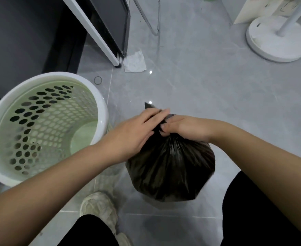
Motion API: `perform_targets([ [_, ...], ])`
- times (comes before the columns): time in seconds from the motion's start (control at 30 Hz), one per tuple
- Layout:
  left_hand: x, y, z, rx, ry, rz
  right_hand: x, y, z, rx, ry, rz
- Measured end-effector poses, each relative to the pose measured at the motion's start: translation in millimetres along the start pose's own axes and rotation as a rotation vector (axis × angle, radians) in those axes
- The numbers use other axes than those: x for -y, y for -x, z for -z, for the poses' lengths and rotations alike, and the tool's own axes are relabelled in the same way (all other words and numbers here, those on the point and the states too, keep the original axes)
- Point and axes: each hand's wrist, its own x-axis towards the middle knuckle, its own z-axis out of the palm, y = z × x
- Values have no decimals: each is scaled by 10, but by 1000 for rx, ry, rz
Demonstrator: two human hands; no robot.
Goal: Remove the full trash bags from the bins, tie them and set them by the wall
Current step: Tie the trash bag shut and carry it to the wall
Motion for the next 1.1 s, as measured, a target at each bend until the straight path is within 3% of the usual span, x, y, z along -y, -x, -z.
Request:
perform_targets([
  [0.1,48,-37,48,5,-194,-46,57,27,-22,88,-6,-11],
  [0.2,68,-35,178,99,-126,44,97,17,-37,126,57,-17],
  [0.23,73,-36,210,172,34,163,94,14,-43,135,121,4],
  [0.33,28,-55,297,274,852,533,74,-8,-41,65,405,139],
  [0.4,-9,-26,309,290,1229,611,41,-56,-21,-95,581,247],
  [0.5,-108,11,285,160,1460,610,35,-92,-13,-221,582,311],
  [0.6,-157,7,246,-110,1565,624,10,-119,-2,-218,509,260],
  [0.7,-126,1,183,-300,1363,555,-11,-148,-2,-171,413,231],
  [0.83,9,-16,103,-380,711,402,4,-183,-30,-98,285,160],
  [0.93,193,1,109,-359,178,207,16,-150,-66,7,237,109],
  [1.0,247,17,150,-311,117,115,23,-142,-71,23,217,98],
  [1.1,201,44,144,-100,-79,9,34,-134,-61,16,216,98],
])
